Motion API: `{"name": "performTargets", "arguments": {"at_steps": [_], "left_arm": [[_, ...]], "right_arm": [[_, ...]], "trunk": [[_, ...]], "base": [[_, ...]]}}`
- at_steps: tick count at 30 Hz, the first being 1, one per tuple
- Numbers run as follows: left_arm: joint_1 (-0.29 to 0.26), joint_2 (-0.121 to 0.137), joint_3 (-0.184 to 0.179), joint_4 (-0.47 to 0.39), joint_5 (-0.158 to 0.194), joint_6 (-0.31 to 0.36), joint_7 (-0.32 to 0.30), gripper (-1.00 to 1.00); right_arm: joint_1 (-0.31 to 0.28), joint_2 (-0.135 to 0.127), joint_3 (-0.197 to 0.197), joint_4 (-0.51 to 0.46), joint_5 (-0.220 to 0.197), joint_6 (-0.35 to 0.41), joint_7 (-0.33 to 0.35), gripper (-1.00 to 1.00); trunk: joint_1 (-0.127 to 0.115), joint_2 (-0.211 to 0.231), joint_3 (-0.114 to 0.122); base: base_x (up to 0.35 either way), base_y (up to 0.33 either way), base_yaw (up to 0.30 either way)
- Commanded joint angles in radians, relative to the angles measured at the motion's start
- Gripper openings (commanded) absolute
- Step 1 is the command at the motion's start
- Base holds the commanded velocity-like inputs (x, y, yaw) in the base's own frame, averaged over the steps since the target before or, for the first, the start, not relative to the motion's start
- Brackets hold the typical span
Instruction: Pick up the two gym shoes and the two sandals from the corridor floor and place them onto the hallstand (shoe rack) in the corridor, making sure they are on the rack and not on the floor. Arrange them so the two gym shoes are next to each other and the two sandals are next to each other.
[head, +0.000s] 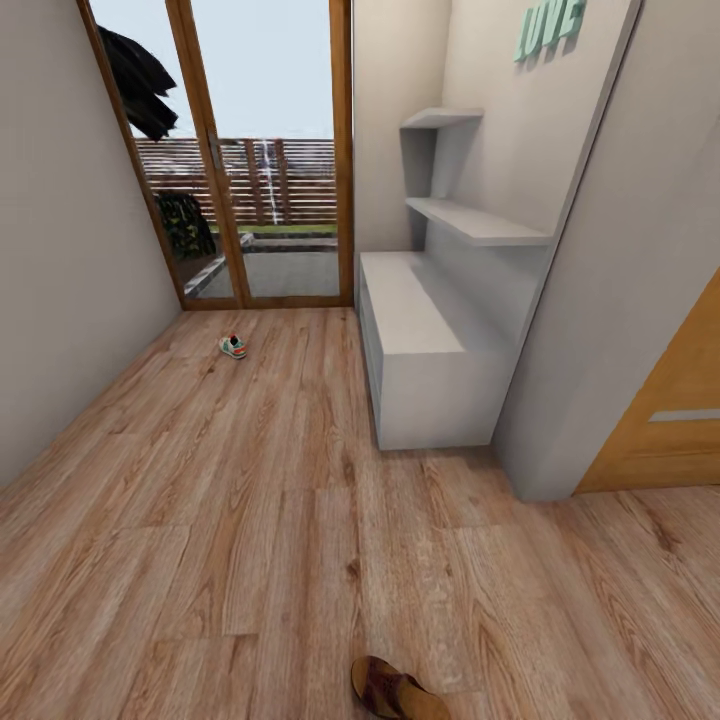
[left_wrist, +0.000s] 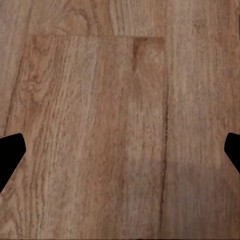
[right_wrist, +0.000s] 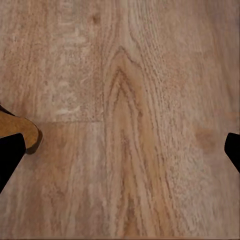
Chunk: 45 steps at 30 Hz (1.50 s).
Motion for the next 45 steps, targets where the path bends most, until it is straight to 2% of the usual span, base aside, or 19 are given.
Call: {"name": "performTargets", "arguments": {"at_steps": [1,5,7,12,13,14,16,17,20,21,26,27,33,34,40,41,45], "left_arm": [[-0.015,0.003,-0.003,0.001,0.008,-0.001,-0.001,1.0],[-0.07,0.009,-0.007,0.004,0.004,0.005,-0.006,1.0],[-0.117,0.011,-0.009,0.008,0.003,0.011,-0.015,1.0],[-0.183,0.014,-0.011,0.012,0.001,0.033,-0.04,1.0],[-0.217,0.014,-0.011,0.013,-0.001,0.058,-0.063,1.0],[-0.236,0.014,-0.011,0.013,-0.001,0.077,-0.081,1.0],[-0.252,0.015,-0.011,0.012,-0.002,0.095,-0.098,1.0],[-0.266,0.015,-0.011,0.011,-0.003,0.109,-0.113,1.0],[-0.284,0.015,-0.012,0.011,-0.003,0.124,-0.132,1.0],[-0.297,0.017,-0.012,0.011,-0.007,0.132,-0.146,1.0],[-0.307,0.027,-0.013,0.012,-0.028,0.138,-0.16,1.0],[-0.31,0.033,-0.013,0.013,-0.047,0.14,-0.17,1.0],[-0.31,0.038,-0.013,0.014,-0.059,0.141,-0.199,1.0],[-0.306,0.039,-0.013,0.014,-0.062,0.14,-0.22,1.0],[-0.301,0.04,-0.013,0.014,-0.064,0.14,-0.234,1.0],[-0.298,0.04,-0.012,0.009,-0.065,0.139,-0.238,1.0],[-0.297,0.039,-0.012,0.006,-0.065,0.138,-0.238,1.0]], "right_arm": [[0.0,-0.009,0.001,-0.023,0.007,-0.002,-0.001,1.0],[-0.001,-0.036,0.003,-0.104,0.051,0.003,0.001,1.0],[-0.004,-0.049,0.003,-0.161,0.113,0.015,0.003,1.0],[-0.023,-0.059,0.004,-0.23,0.234,0.071,0.008,1.0],[-0.046,-0.062,0.004,-0.256,0.309,0.119,0.036,1.0],[-0.065,-0.062,0.004,-0.267,0.355,0.15,0.074,1.0],[-0.089,-0.063,0.004,-0.274,0.395,0.178,0.125,1.0],[-0.115,-0.063,0.003,-0.278,0.426,0.203,0.184,1.0],[-0.159,-0.064,0.003,-0.28,0.455,0.234,0.277,1.0],[-0.203,-0.064,0.003,-0.281,0.471,0.262,0.362,1.0],[-0.268,-0.068,0.002,-0.277,0.483,0.302,0.482,1.0],[-0.31,-0.073,0.002,-0.276,0.487,0.332,0.566,1.0],[-0.353,-0.075,0.002,-0.278,0.489,0.369,0.675,1.0],[-0.364,-0.076,0.002,-0.28,0.489,0.381,0.732,1.0],[-0.37,-0.076,0.003,-0.28,0.491,0.396,0.765,1.0],[-0.371,-0.076,0.004,-0.28,0.508,0.405,0.774,1.0],[-0.372,-0.076,0.004,-0.28,0.53,0.407,0.776,1.0]], "trunk": [[0.0,0.0,-0.001],[0.0,0.0,-0.001],[0.0,0.0,-0.001],[0.0,0.0,-0.001],[0.0,0.0,-0.001],[0.0,0.0,-0.001],[0.0,0.0,-0.001],[0.0,0.0,-0.001],[0.0,0.0,-0.001],[0.0,0.0,-0.001],[0.0,0.0,-0.001],[0.0,0.0,-0.001],[0.0,0.0,-0.001],[0.0,0.0,-0.001],[0.0,0.0,-0.001],[0.0,0.0,-0.001],[0.0,0.0,-0.001]], "base": [[0.0,0.0,0.0],[0.0,0.0,0.0],[0.0,0.0,0.0],[0.0,0.0,0.0],[0.0,0.0,0.0],[0.0,0.0,0.0],[0.0,0.0,0.0],[0.0,0.0,0.0],[0.0,0.0,0.0],[0.0,0.0,0.0],[0.0,0.0,0.0],[0.0,0.0,0.0],[0.0,0.0,0.0],[0.0,0.0,0.0],[0.0,0.0,0.0],[0.0,0.0,-0.05],[0.0,0.0,-0.042]]}}
